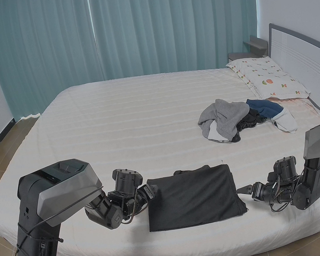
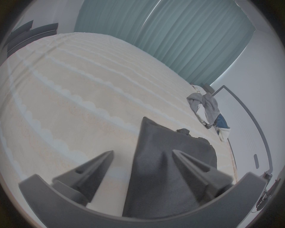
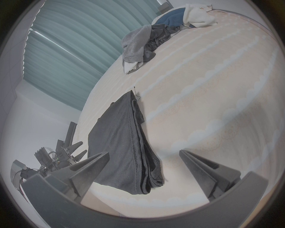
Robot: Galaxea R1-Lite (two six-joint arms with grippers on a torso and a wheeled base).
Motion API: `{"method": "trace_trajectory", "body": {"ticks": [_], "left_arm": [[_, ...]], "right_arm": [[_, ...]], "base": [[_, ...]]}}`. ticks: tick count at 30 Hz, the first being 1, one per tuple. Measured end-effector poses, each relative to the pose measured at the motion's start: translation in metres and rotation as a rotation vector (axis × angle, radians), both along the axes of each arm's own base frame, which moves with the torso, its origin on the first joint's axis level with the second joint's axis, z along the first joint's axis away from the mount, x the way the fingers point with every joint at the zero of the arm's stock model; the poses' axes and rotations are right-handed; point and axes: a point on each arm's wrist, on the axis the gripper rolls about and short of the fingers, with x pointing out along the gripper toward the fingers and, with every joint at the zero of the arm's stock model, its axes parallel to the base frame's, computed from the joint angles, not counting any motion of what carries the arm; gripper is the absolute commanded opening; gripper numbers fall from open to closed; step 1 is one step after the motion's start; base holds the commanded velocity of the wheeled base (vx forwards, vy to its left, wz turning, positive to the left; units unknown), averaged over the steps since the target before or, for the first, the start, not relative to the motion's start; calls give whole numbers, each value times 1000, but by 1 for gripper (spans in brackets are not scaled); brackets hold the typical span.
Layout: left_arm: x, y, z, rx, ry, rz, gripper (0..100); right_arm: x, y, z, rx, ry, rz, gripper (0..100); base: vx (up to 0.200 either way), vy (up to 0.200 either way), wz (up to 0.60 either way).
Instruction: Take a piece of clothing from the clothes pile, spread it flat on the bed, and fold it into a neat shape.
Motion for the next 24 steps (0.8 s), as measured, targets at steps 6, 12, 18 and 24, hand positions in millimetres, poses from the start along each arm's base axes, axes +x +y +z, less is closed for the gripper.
{"method": "trace_trajectory", "body": {"ticks": [6,12,18,24], "left_arm": [[-5,-11,-3,5,-17,-44,100],[-13,-27,-7,25,-22,-114,100],[-14,-30,-11,41,-24,-124,100],[-16,-32,-12,45,-22,-130,100]], "right_arm": [[0,0,-1,10,9,-11,100],[1,0,0,15,-13,-10,100],[0,0,-1,15,-16,-10,100],[0,0,-1,15,-15,-9,100]], "base": [[0,0,0],[0,0,0],[0,0,0],[0,0,0]]}}
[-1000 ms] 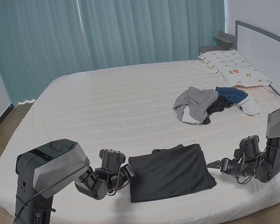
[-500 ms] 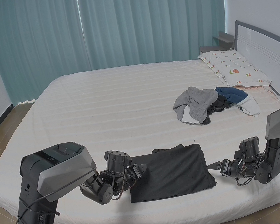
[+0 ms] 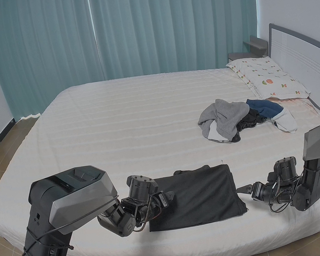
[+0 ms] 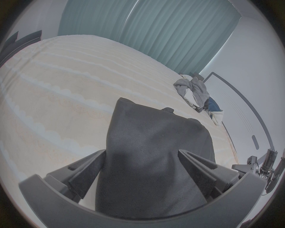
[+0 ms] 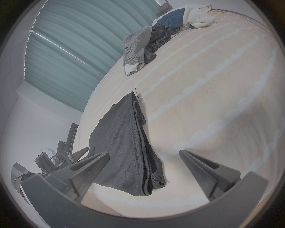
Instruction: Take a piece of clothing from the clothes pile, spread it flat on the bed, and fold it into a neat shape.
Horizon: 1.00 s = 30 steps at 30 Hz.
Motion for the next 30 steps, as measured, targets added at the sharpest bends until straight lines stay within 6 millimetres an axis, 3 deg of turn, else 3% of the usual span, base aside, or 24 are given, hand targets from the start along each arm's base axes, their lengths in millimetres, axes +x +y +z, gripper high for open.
{"method": "trace_trajectory", "body": {"ticks": [2,3,30], "left_arm": [[0,1,0,2,1,3,100],[0,1,-1,2,2,3,0],[-2,10,-2,42,-9,130,0]], "right_arm": [[0,0,0,0,0,0,100],[0,0,0,0,0,0,100],[-1,-1,-1,1,7,-2,100]], "base": [[0,0,0],[0,0,0],[0,0,0]]}}
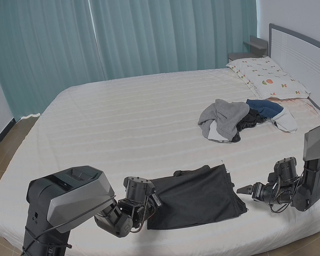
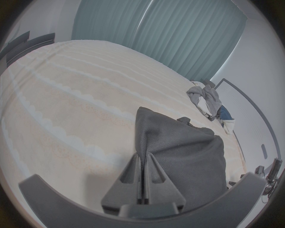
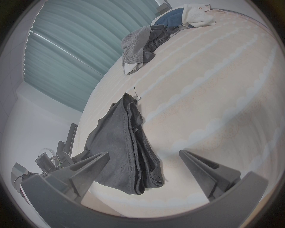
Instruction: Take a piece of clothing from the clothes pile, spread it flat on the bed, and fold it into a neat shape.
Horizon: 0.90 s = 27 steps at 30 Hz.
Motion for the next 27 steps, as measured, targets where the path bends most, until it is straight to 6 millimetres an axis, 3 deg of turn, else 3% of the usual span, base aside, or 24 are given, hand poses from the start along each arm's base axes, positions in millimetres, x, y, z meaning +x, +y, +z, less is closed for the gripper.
{"method": "trace_trajectory", "body": {"ticks": [4,27], "left_arm": [[1,0,3,-19,-9,6,0],[2,8,14,-46,-13,42,0]], "right_arm": [[0,0,0,0,1,0,100],[2,10,5,48,-25,-13,100]], "base": [[0,0,0],[0,200,0]]}}
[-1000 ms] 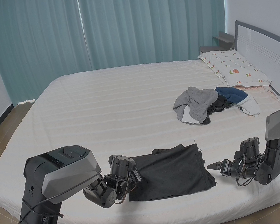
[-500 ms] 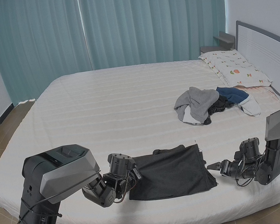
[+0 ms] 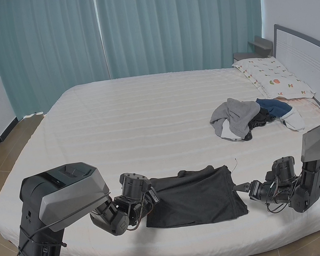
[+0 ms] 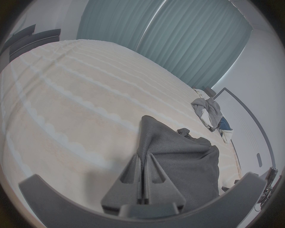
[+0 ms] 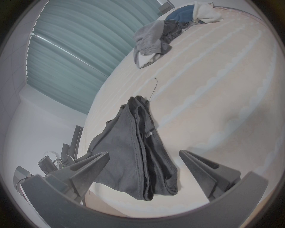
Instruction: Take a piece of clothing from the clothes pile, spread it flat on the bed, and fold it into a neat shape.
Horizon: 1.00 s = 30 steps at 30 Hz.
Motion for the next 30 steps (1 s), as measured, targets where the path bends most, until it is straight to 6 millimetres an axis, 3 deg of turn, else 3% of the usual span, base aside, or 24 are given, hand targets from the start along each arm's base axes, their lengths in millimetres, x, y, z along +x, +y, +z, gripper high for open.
{"method": "trace_trajectory", "body": {"ticks": [30], "left_arm": [[-12,12,9,67,104,11,0]], "right_arm": [[-2,-2,-1,2,-3,-7,100]], "base": [[0,200,0]]}}
